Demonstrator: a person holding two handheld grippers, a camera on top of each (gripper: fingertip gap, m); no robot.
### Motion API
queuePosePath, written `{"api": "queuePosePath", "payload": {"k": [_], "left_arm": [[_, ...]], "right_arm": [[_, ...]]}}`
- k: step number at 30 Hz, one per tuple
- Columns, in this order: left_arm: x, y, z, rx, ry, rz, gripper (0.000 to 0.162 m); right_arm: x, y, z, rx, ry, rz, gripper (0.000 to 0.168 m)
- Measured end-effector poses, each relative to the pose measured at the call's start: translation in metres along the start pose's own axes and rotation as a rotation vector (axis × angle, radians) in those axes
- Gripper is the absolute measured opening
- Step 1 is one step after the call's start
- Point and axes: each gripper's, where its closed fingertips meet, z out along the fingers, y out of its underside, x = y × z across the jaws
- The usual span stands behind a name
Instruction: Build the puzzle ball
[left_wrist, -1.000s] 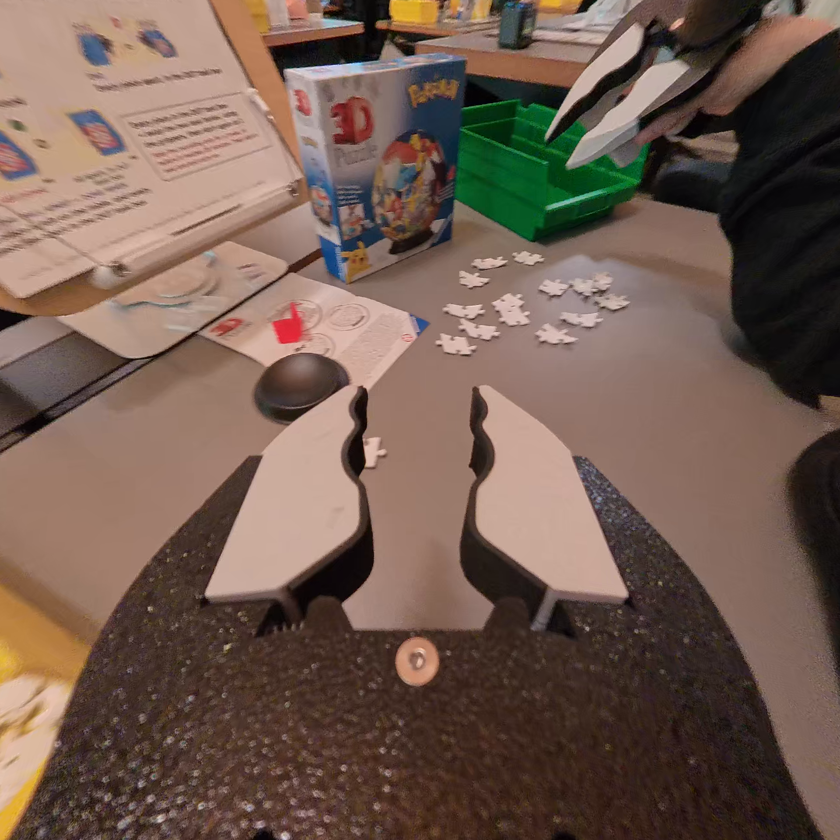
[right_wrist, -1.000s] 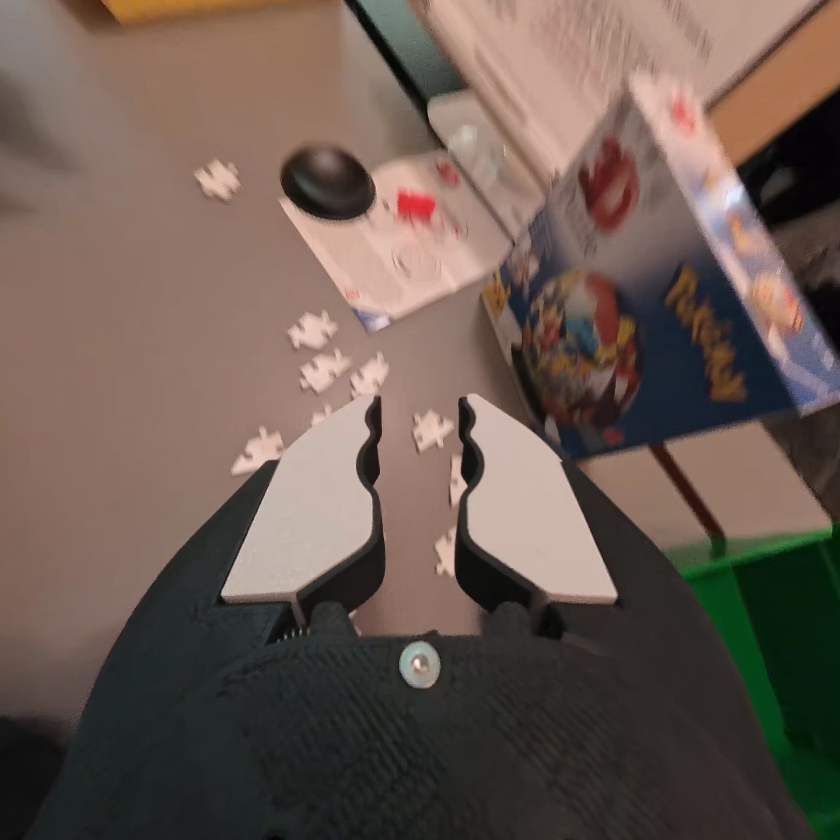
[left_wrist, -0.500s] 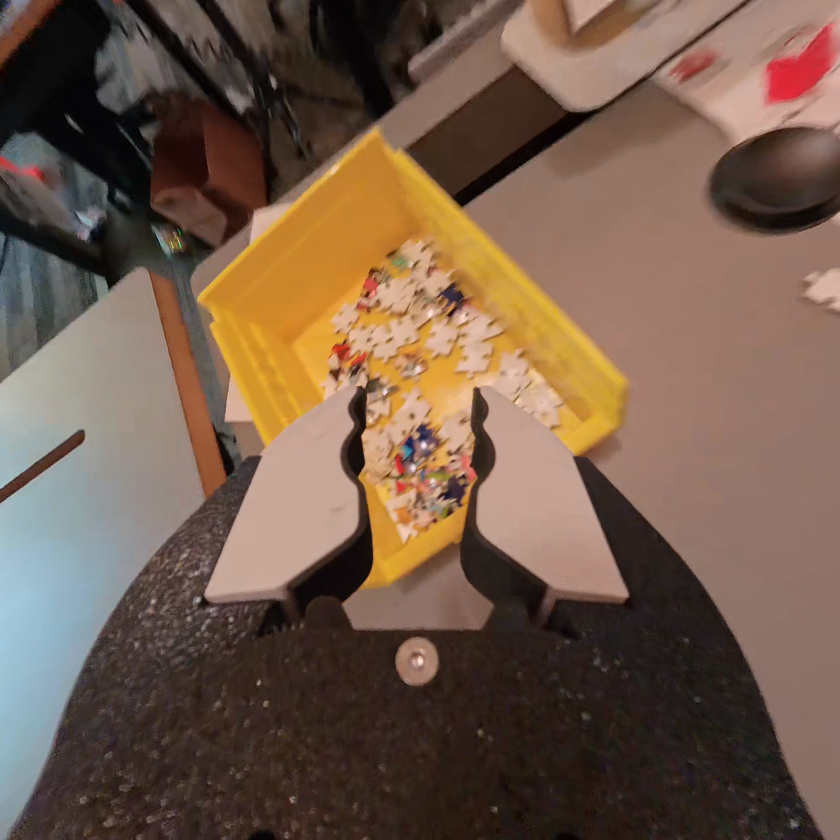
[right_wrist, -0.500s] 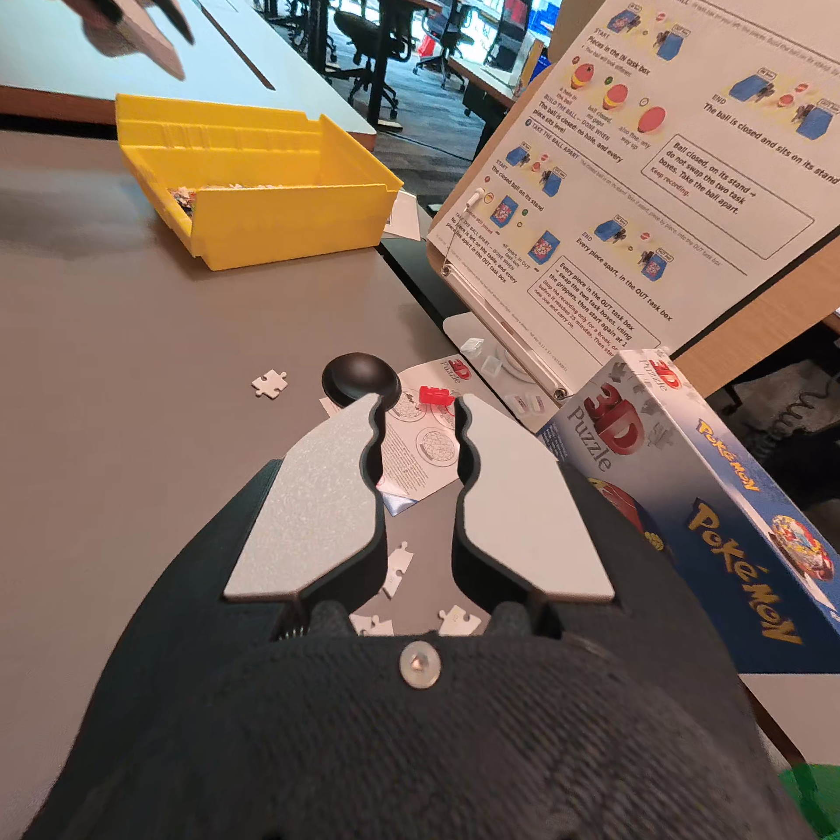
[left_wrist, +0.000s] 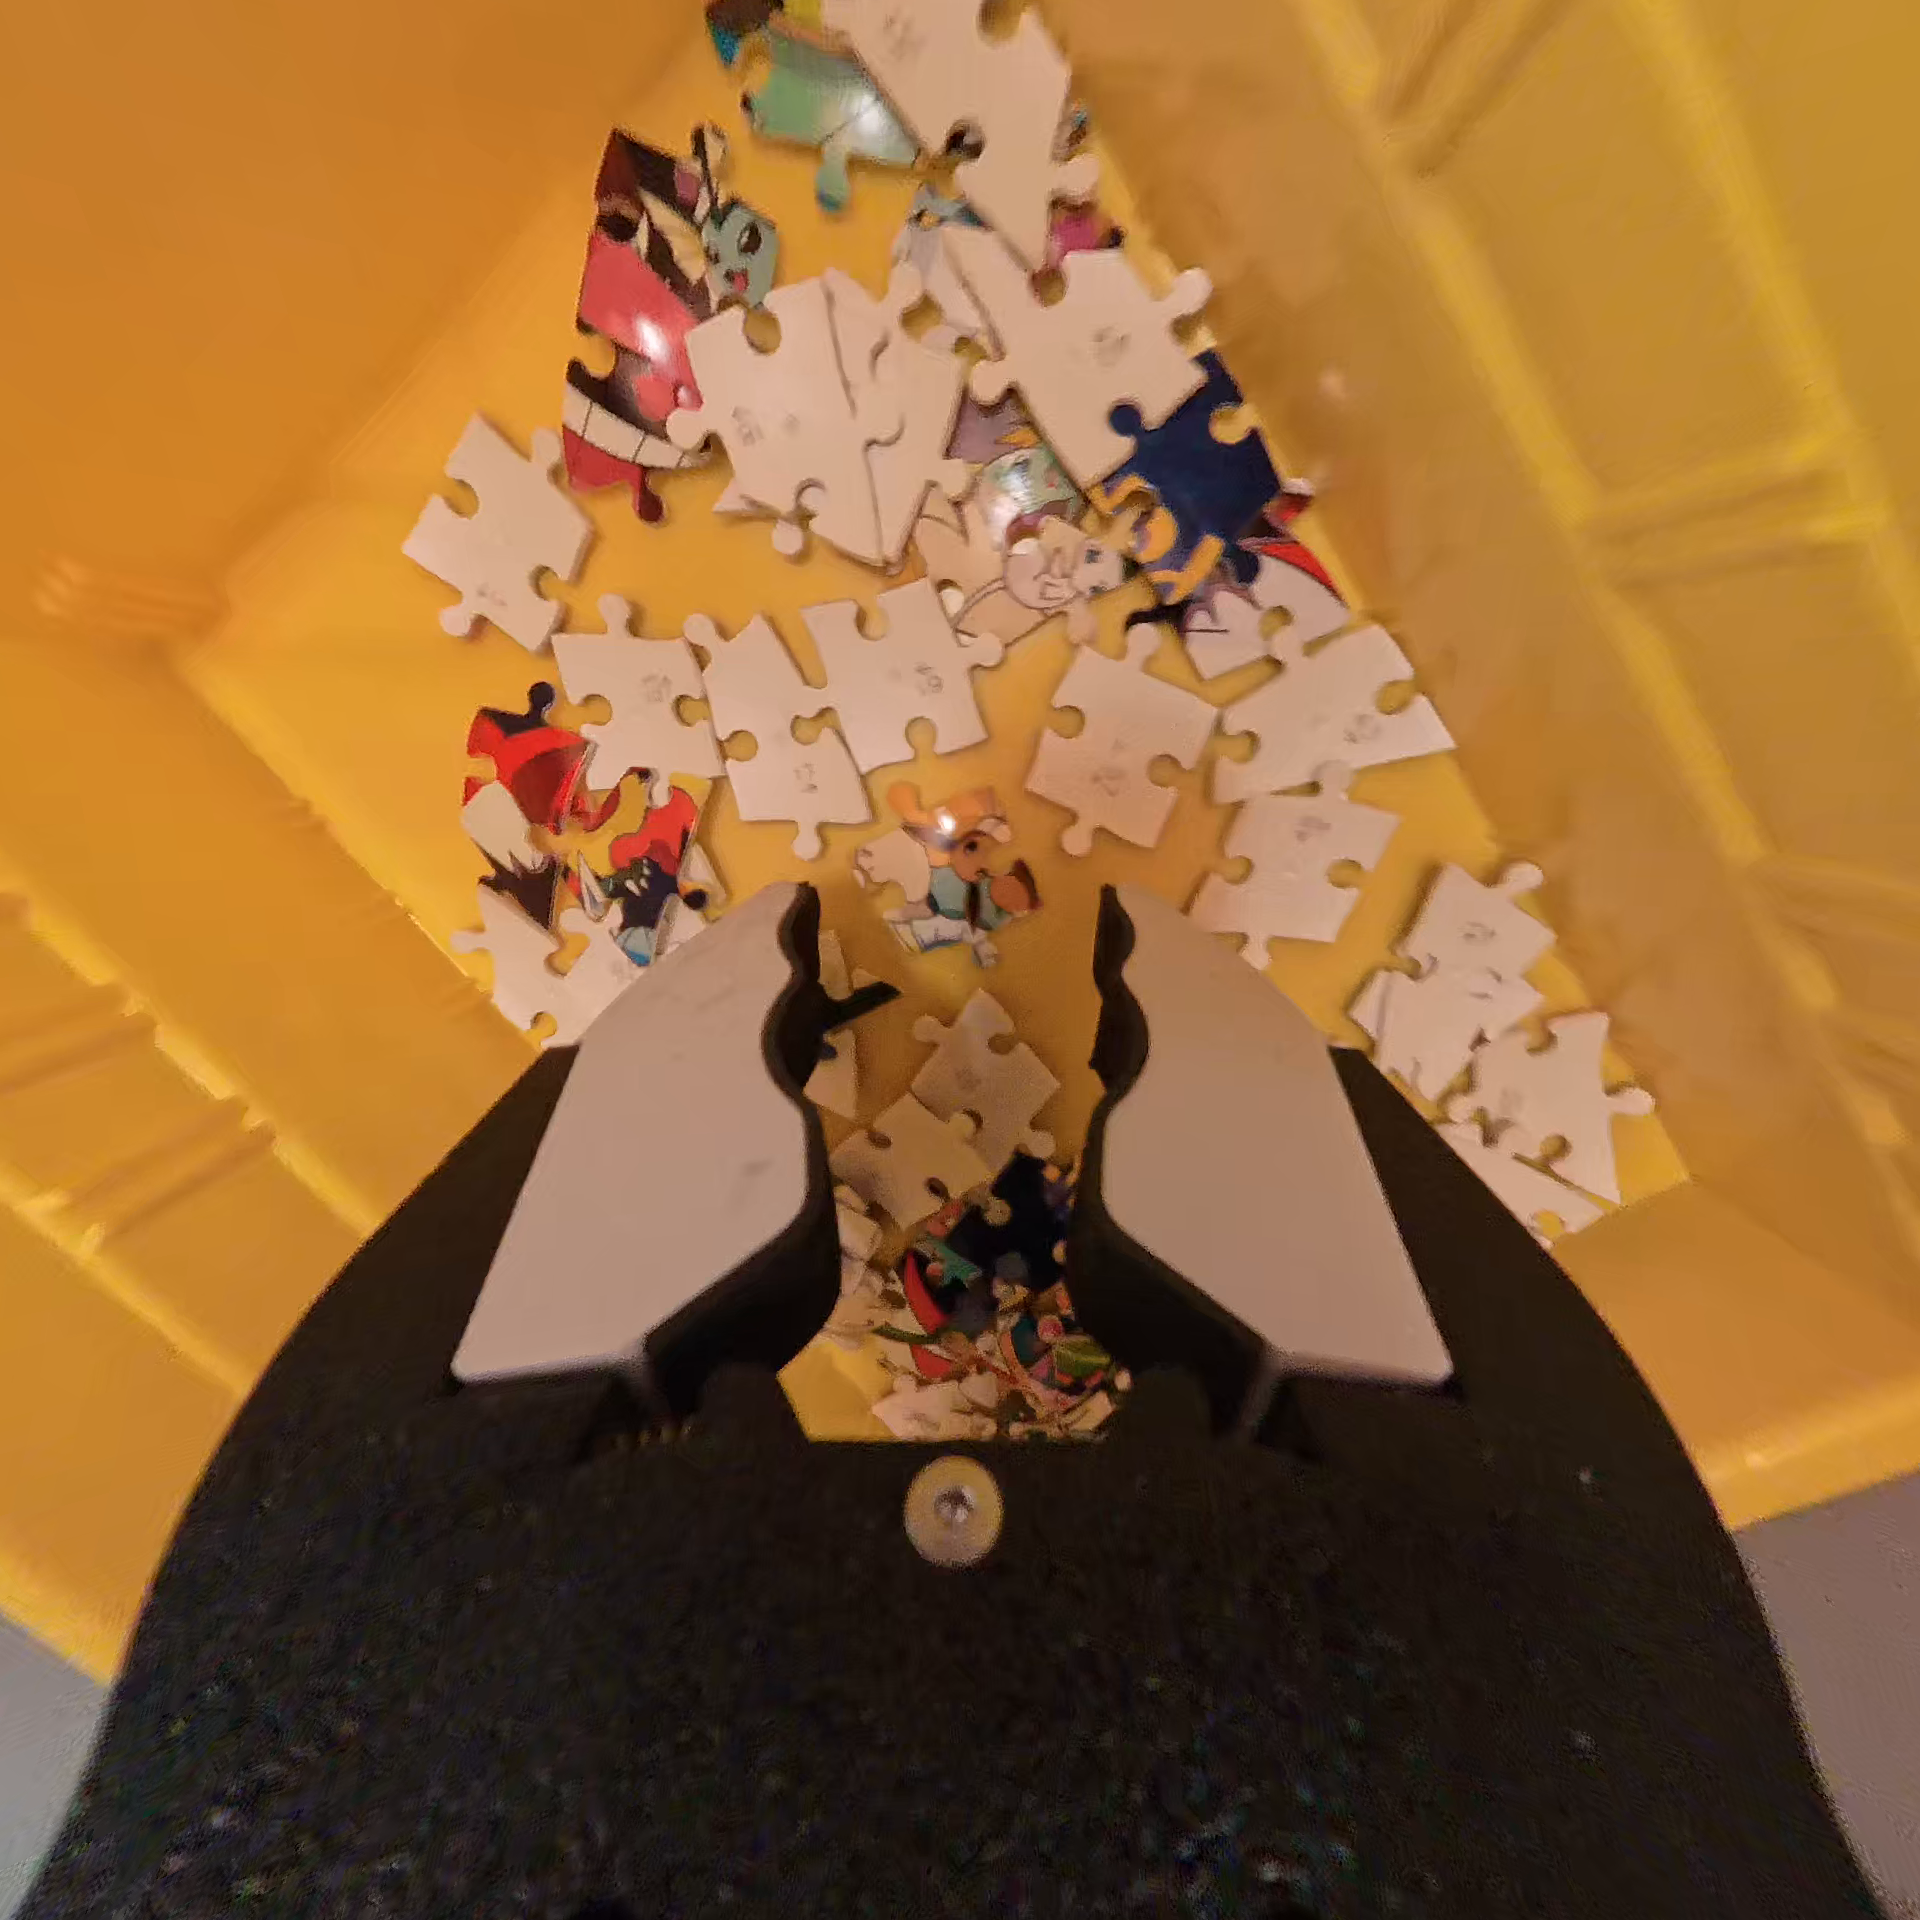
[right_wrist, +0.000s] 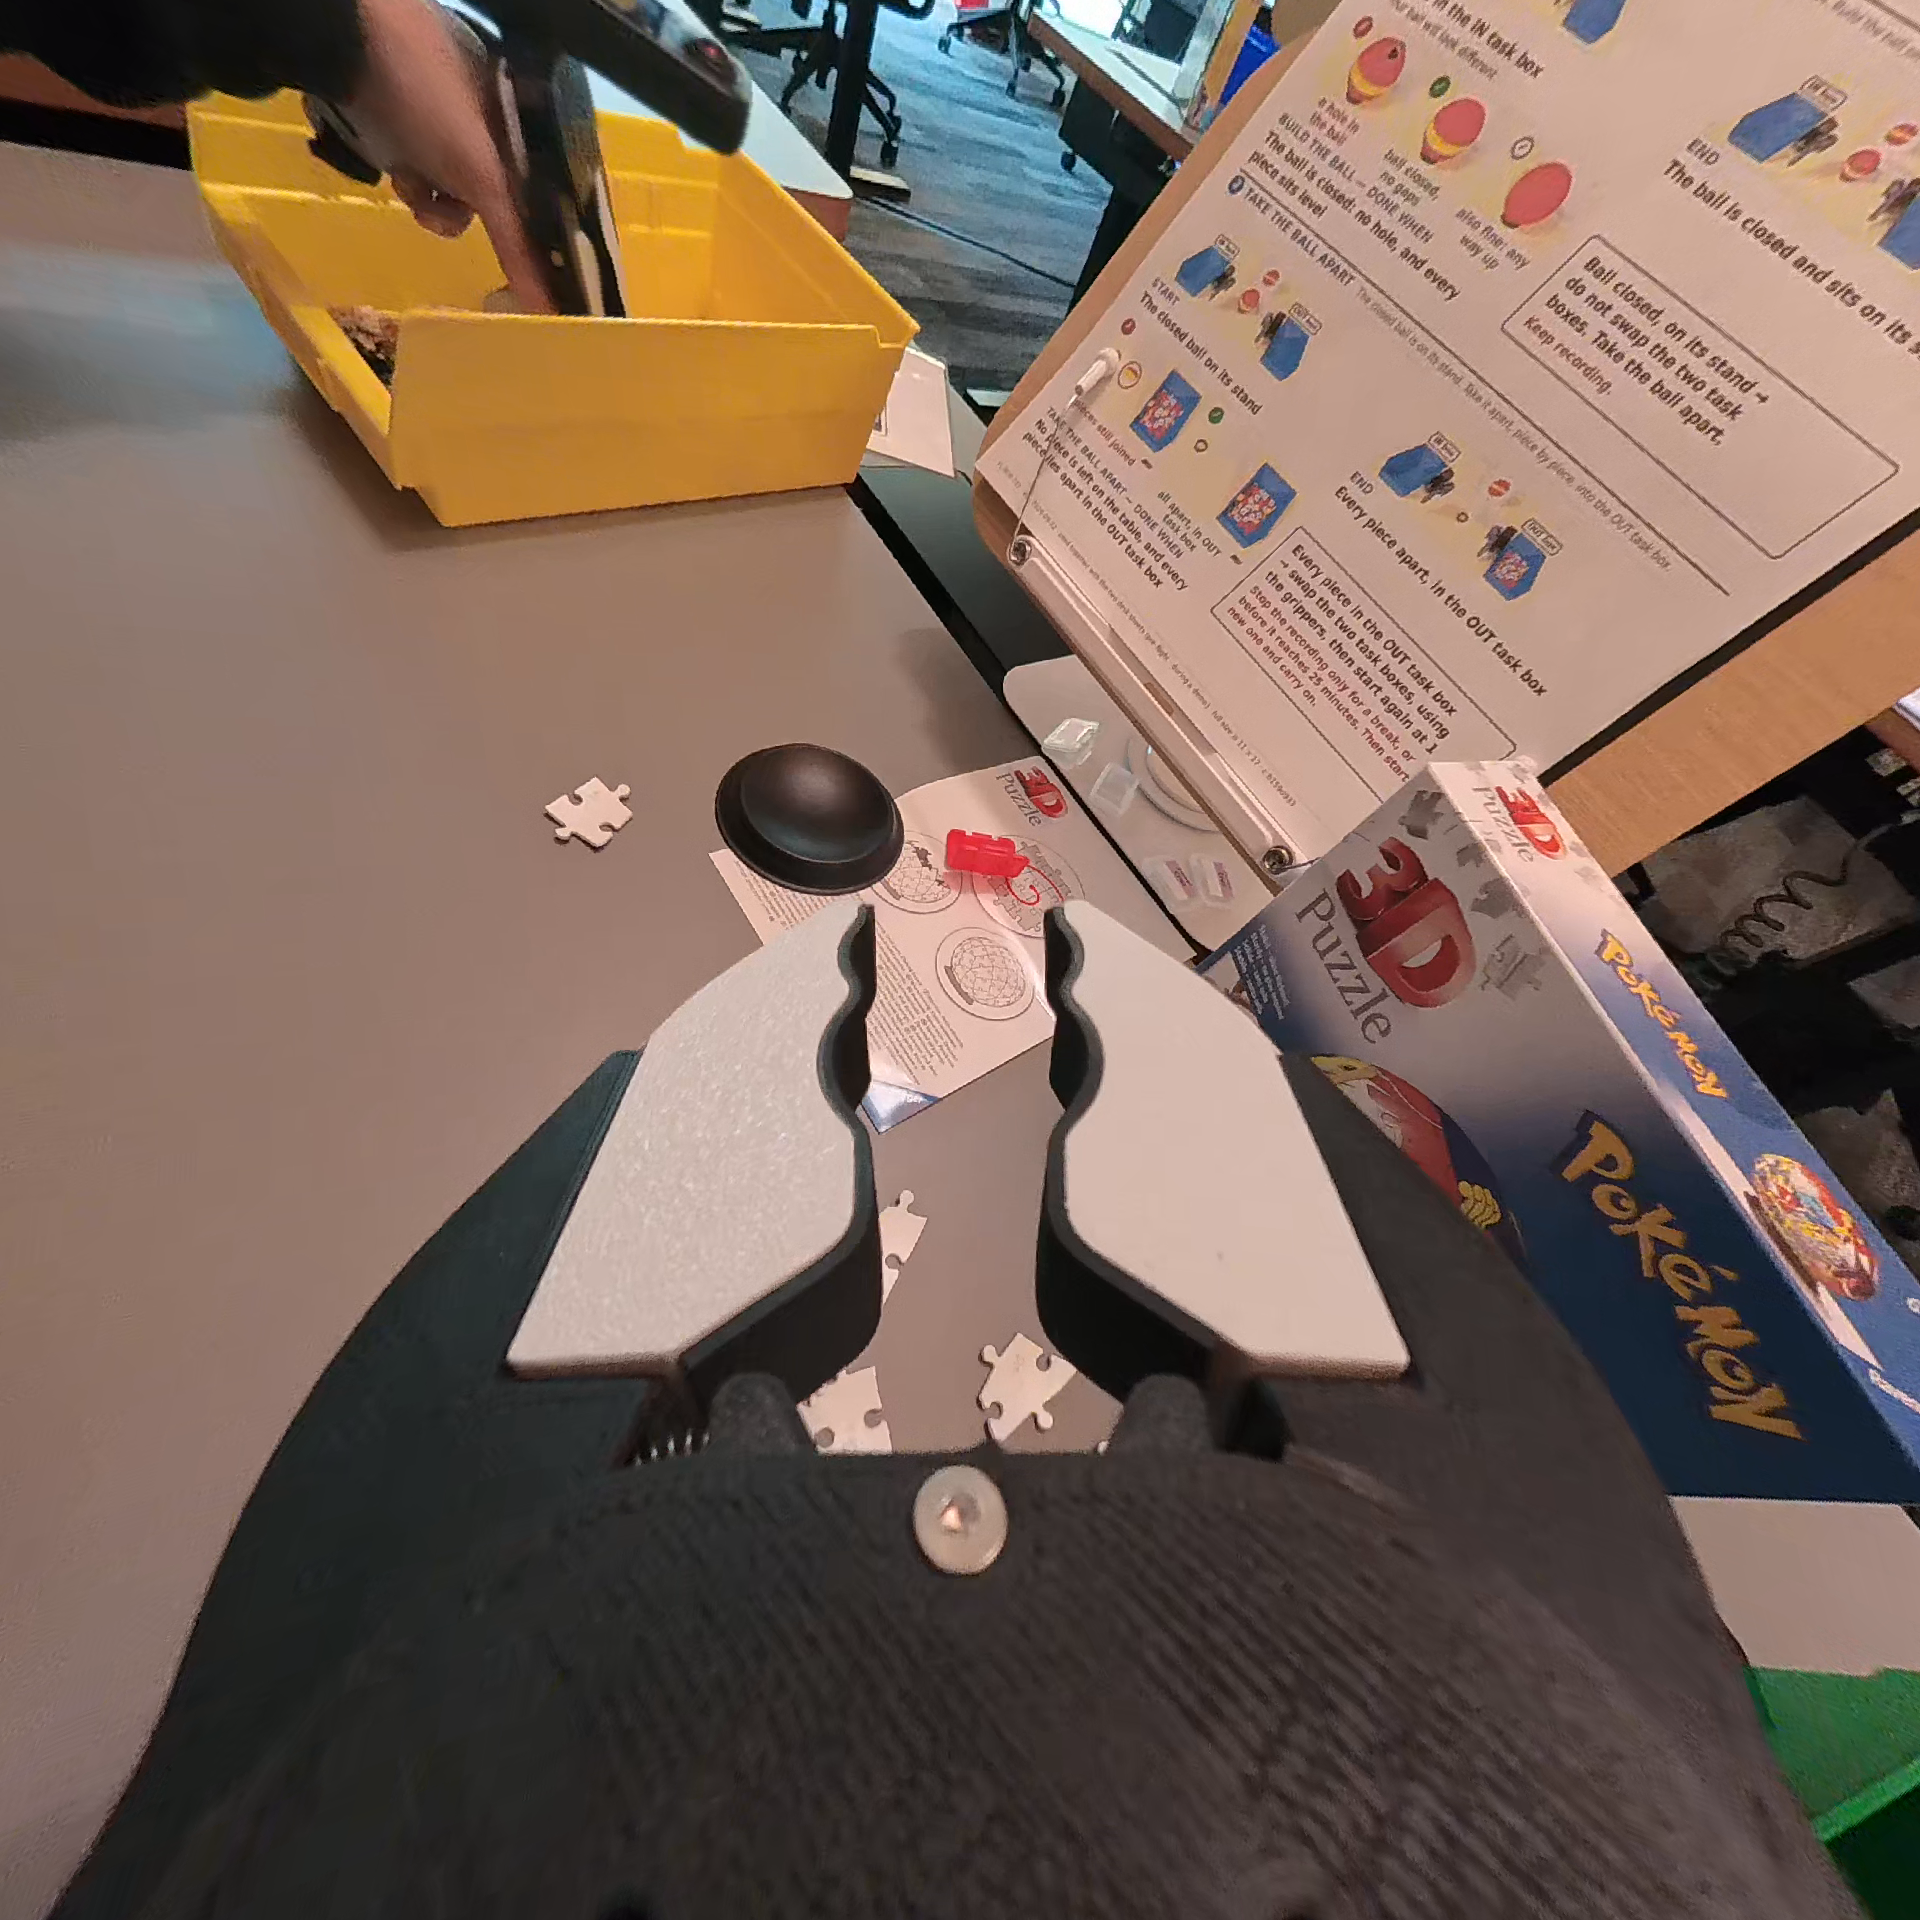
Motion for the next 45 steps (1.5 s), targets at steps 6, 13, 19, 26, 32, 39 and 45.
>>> {"api": "queuePosePath", "payload": {"k": [6,13,19,26,32,39,45], "left_arm": [[-0.003,0.000,0.008,-0.057,0.008,-0.080,0.035],[-0.001,0.003,-0.002,0.002,-0.017,-0.113,0.024],[0.022,-0.037,-0.086,0.470,0.042,-0.109,0.024],[0.202,-0.065,-0.256,1.339,0.683,0.194,0.024],[0.294,-0.029,-0.318,1.713,1.304,0.263,0.027],[0.329,-0.022,-0.312,1.817,1.434,0.302,0.023],[0.342,-0.021,-0.305,1.781,1.383,0.365,0.023]], "right_arm": [[-0.001,0.002,0.003,-0.002,-0.015,0.005,0.031],[-0.005,-0.003,0.009,0.030,-0.040,0.026,0.031],[-0.027,-0.040,0.027,0.173,-0.119,0.107,0.031],[-0.100,-0.112,0.055,0.470,-0.500,0.422,0.036],[-0.149,-0.156,0.040,0.632,-0.884,0.693,0.040],[-0.141,-0.167,0.034,0.702,-1.027,0.982,0.028],[-0.150,-0.166,0.036,0.659,-1.072,0.982,0.021]]}}
